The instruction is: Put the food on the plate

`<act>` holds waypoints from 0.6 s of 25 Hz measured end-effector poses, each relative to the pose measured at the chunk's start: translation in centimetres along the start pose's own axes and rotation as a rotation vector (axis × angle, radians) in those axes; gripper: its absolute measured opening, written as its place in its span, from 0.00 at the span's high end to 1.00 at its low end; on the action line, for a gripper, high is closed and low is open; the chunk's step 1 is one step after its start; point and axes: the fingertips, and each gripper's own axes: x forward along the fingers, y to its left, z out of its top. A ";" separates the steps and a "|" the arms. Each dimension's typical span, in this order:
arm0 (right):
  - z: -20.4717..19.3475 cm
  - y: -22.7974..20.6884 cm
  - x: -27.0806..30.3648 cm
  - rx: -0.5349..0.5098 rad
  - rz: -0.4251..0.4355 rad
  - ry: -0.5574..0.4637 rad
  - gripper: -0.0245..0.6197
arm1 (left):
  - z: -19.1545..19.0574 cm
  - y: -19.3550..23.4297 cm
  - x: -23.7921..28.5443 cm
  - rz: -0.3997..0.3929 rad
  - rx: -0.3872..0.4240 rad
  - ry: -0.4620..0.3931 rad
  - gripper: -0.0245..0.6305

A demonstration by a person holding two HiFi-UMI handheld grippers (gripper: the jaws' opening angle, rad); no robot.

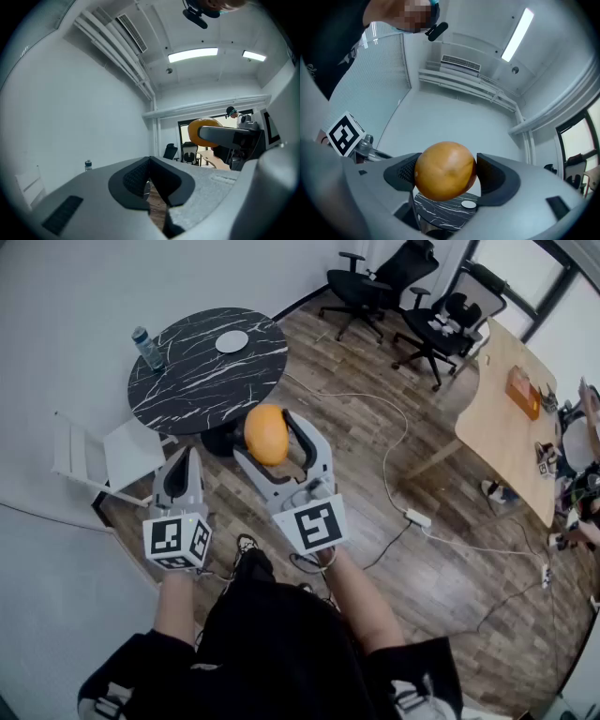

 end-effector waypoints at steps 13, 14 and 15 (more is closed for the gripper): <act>-4.0 -0.9 4.0 0.039 0.002 0.065 0.43 | -3.4 4.1 3.0 0.019 -0.032 0.074 0.96; -4.4 -1.0 4.9 0.034 0.003 0.069 0.43 | -3.4 4.8 3.7 0.018 -0.033 0.075 0.96; -4.7 -1.1 5.9 0.032 0.003 0.072 0.43 | -3.4 5.6 4.5 0.015 -0.034 0.077 0.96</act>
